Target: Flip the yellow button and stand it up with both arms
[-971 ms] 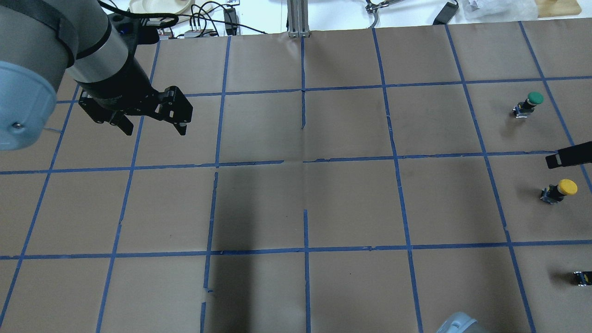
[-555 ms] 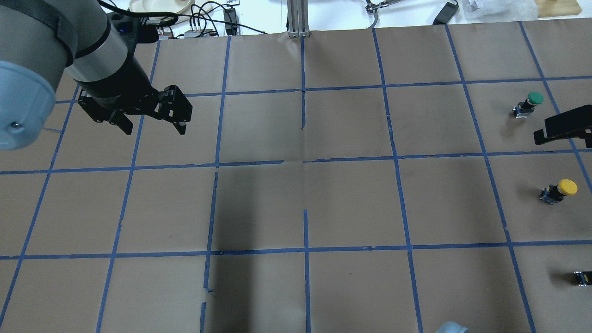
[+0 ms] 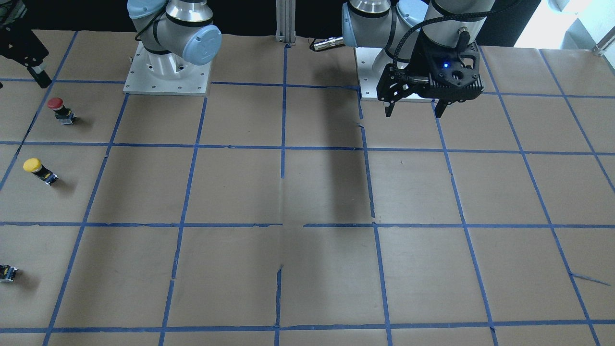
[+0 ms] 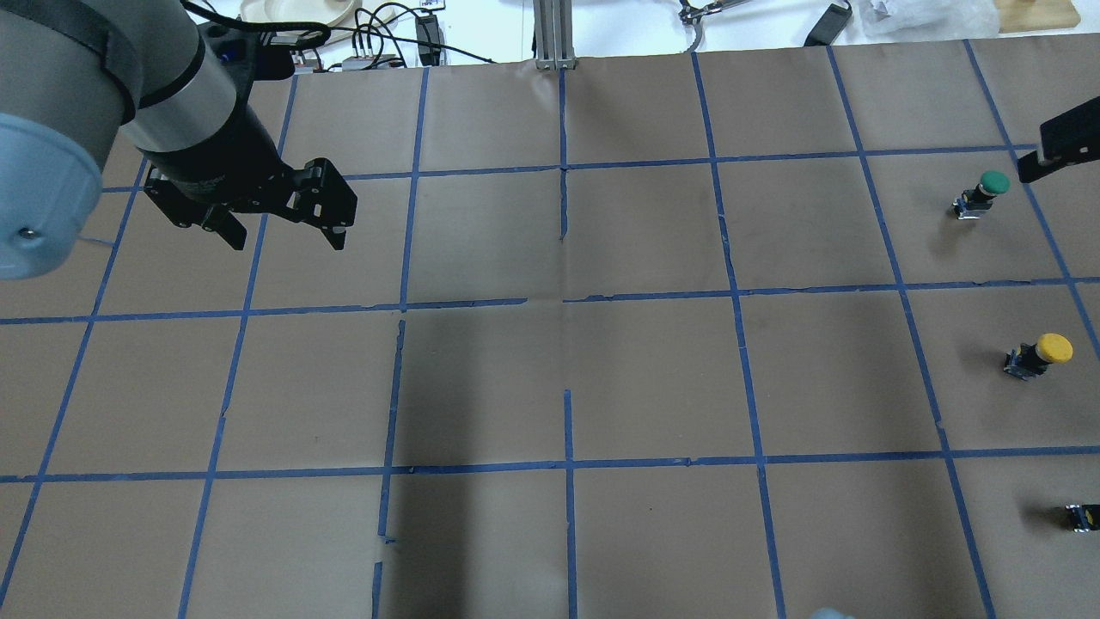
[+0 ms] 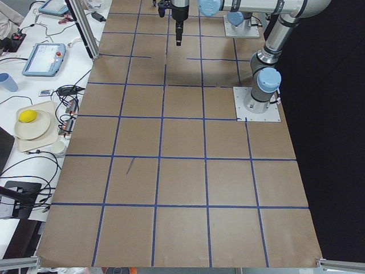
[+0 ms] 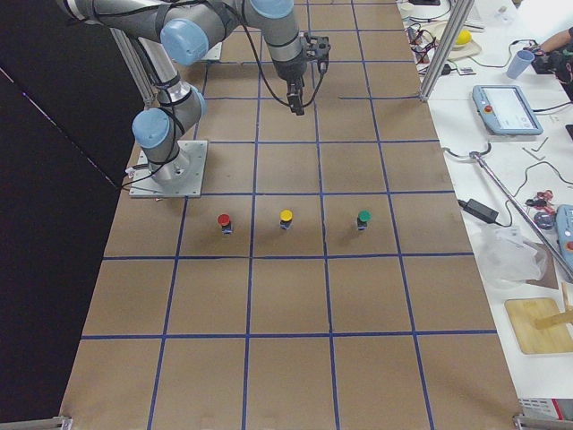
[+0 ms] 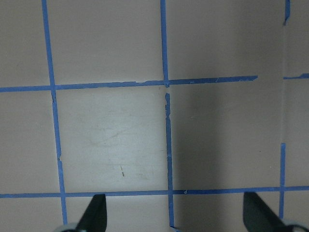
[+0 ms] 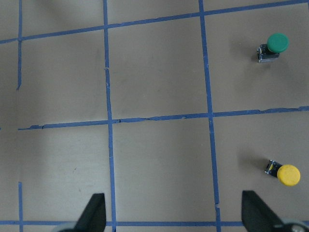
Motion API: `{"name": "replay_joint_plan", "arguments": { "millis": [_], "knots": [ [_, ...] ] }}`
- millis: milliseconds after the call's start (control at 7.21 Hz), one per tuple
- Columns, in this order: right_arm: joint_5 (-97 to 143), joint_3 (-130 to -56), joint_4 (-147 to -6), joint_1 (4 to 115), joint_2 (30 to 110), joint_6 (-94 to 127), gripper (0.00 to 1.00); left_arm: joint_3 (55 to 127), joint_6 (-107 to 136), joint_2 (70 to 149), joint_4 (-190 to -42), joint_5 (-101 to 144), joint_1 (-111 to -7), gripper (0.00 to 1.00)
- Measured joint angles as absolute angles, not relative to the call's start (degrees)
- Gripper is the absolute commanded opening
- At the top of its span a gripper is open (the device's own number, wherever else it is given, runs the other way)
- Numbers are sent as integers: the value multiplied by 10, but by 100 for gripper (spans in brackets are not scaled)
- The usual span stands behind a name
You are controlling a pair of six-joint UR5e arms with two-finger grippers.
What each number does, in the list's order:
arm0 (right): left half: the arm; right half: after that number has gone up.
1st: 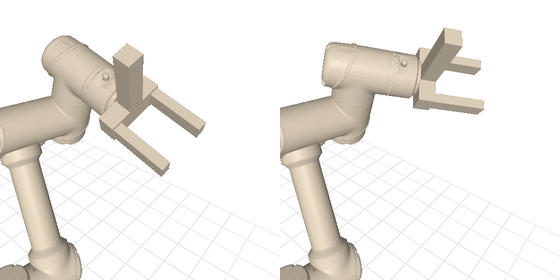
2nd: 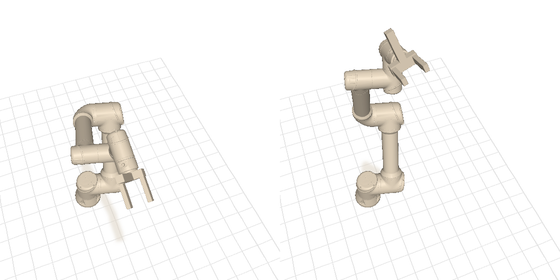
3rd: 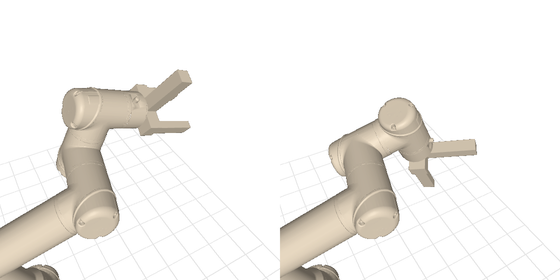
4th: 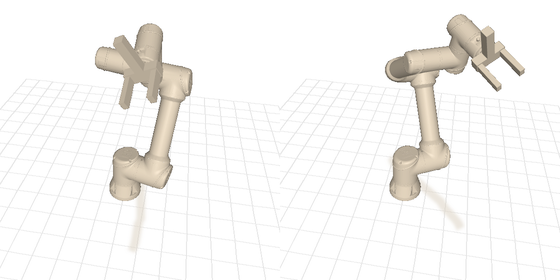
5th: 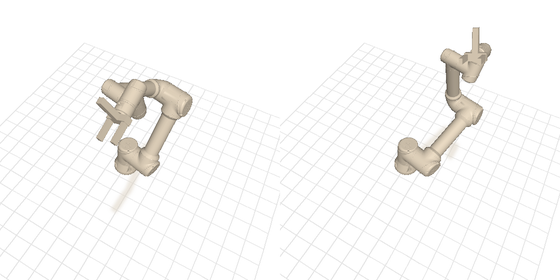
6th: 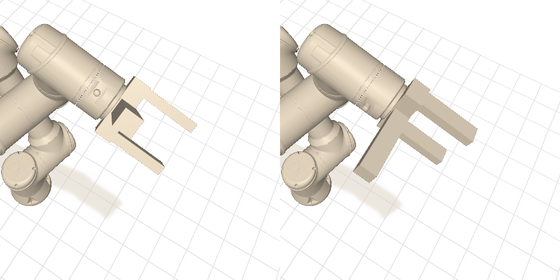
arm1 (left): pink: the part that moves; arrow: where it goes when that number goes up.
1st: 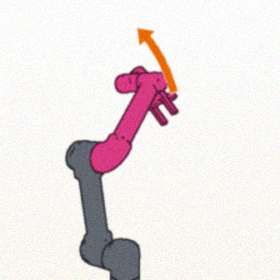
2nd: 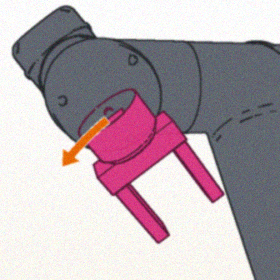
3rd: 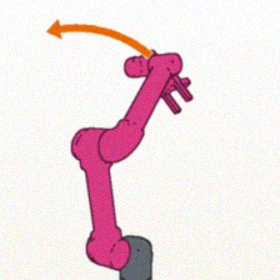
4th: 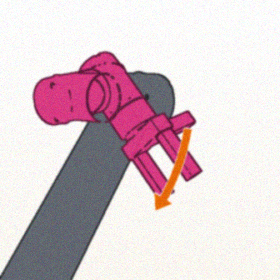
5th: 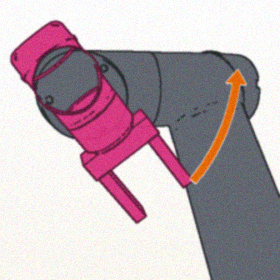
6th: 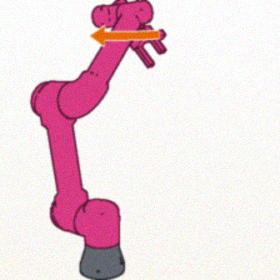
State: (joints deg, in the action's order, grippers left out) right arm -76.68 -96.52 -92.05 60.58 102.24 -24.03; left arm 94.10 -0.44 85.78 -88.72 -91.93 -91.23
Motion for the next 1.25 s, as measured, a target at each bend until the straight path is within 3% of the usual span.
{"name": "replay_joint_plan", "arguments": {
  "millis": [832, 1248],
  "knots": [
    [-876, -967, -898, 893, 990, 105, 100, 941, -4, 858, -886, -918, -912, 100],
    [-902, -989, -898, 923, 984, 118, 100, 940, -4, 858, -885, -918, -912, 100]
  ]
}}
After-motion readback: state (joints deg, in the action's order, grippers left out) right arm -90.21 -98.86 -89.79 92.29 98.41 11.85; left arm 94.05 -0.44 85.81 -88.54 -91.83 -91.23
